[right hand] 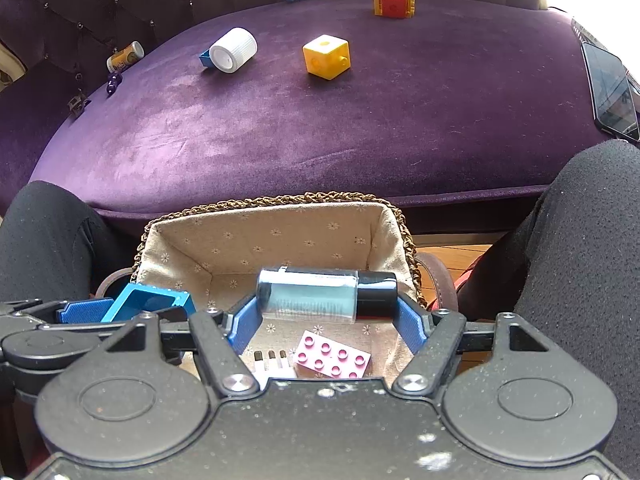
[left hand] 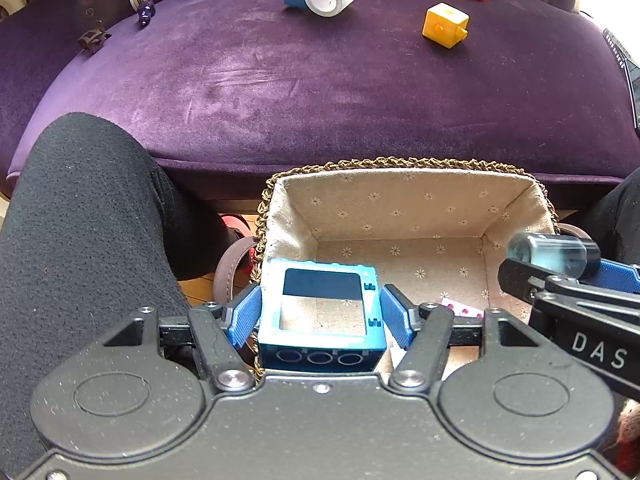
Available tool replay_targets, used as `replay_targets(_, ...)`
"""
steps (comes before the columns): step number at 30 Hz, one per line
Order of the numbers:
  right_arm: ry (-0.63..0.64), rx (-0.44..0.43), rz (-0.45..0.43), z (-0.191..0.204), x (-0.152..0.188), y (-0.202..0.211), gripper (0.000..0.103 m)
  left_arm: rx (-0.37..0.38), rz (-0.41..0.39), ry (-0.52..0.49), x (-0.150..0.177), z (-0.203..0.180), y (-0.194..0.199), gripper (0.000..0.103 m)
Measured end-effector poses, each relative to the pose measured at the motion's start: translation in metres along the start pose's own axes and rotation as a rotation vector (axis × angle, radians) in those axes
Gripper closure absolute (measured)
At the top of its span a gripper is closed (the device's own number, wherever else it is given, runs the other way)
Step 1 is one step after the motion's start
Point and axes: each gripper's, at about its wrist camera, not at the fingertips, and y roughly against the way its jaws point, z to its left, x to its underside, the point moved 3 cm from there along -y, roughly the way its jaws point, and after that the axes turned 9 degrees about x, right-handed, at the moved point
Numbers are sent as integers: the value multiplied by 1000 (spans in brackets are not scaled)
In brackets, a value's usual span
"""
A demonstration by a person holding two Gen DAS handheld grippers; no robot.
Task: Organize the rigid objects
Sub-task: 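Carry both items to the basket and open both tools to release them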
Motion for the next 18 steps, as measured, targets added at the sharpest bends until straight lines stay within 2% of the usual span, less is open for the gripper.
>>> replay_targets(18, -6, 16, 10, 0, -1, -2, 29, -8, 9, 4, -1, 1, -3, 40)
